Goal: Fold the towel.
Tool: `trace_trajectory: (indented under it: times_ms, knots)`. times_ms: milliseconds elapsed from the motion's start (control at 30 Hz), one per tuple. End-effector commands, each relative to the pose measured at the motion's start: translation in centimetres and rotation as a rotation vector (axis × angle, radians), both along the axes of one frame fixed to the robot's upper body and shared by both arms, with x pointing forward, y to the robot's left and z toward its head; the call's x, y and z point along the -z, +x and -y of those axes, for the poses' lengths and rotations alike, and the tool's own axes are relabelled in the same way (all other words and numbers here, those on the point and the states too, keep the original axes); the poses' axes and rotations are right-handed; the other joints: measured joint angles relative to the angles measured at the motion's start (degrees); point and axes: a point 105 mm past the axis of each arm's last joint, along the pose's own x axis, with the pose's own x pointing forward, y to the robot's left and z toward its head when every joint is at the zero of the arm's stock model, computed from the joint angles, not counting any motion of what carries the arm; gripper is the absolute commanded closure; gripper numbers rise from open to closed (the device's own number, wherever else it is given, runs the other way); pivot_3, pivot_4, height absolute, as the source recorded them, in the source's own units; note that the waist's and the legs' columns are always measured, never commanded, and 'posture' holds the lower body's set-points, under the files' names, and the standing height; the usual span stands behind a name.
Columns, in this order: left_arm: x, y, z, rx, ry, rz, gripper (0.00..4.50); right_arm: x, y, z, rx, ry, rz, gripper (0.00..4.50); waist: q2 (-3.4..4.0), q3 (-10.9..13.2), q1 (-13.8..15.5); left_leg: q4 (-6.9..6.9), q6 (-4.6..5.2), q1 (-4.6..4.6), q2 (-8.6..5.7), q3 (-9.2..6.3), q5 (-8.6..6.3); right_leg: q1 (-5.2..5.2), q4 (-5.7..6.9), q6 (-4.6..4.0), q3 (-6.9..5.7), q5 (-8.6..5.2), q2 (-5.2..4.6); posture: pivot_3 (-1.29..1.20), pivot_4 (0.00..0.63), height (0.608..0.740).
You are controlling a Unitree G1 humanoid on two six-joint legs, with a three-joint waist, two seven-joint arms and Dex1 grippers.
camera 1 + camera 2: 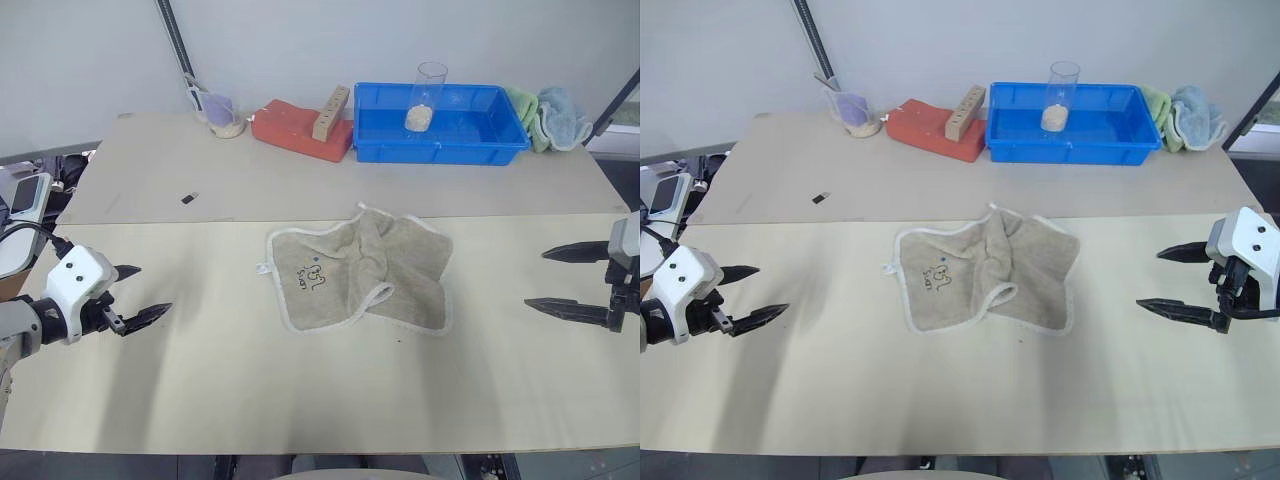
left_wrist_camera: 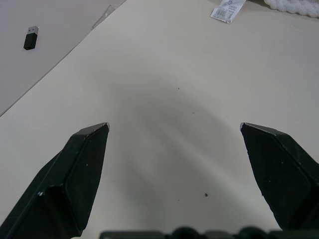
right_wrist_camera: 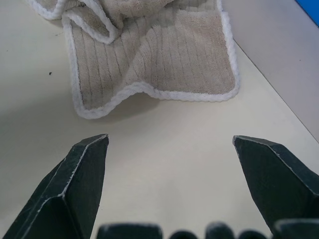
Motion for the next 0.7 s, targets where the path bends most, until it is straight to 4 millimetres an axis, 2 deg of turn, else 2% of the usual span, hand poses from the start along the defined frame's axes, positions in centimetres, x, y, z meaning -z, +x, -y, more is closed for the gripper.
trace_trajectory:
  times_ms: [33, 533, 633, 700]
  knots:
    - [-1.5, 0.0, -0.2, -0.004, 0.012, 0.059, 0.00, -1.1, 0.3, -0.1, -0.008, -0.017, 0.043, 0.10, 0.00, 0.0, 0.0, 0.00, 0.00, 0.00, 0.00, 0.00, 0.00, 0.00, 0.00, 0.00, 0.00, 0.00, 0.00, 0.00, 0.150, 0.740]
    - [-2.3, -0.2, 0.1, 0.043, -0.041, 0.128, 0.00, -1.2, 1.1, -0.6, -0.028, 0.000, 0.090, 0.10, -0.05, 0.0, 0.1, 0.02, 0.00, -0.08, 0.00, 0.01, 0.00, -0.06, 0.01, 0.00, 0.00, 0.00, -0.02, 0.00, 0.150, 0.740]
    - [-2.4, -0.1, 1.4, 0.115, -0.044, 0.126, 0.00, -1.3, 1.0, -0.7, -0.030, 0.000, 0.092, 0.10, -0.06, 0.0, 0.1, 0.05, 0.00, -0.12, -0.01, 0.00, 0.00, -0.07, 0.01, -0.01, -0.01, 0.00, -0.02, 0.00, 0.150, 0.740]
    - [-2.0, -0.3, 3.0, 0.198, -0.037, 0.111, 0.00, -1.3, 0.9, -0.9, -0.037, 0.002, 0.090, 0.10, -0.02, 0.0, 0.1, 0.05, 0.00, -0.12, -0.01, 0.01, 0.00, -0.07, 0.01, 0.00, -0.01, 0.00, -0.03, 0.00, 0.150, 0.740]
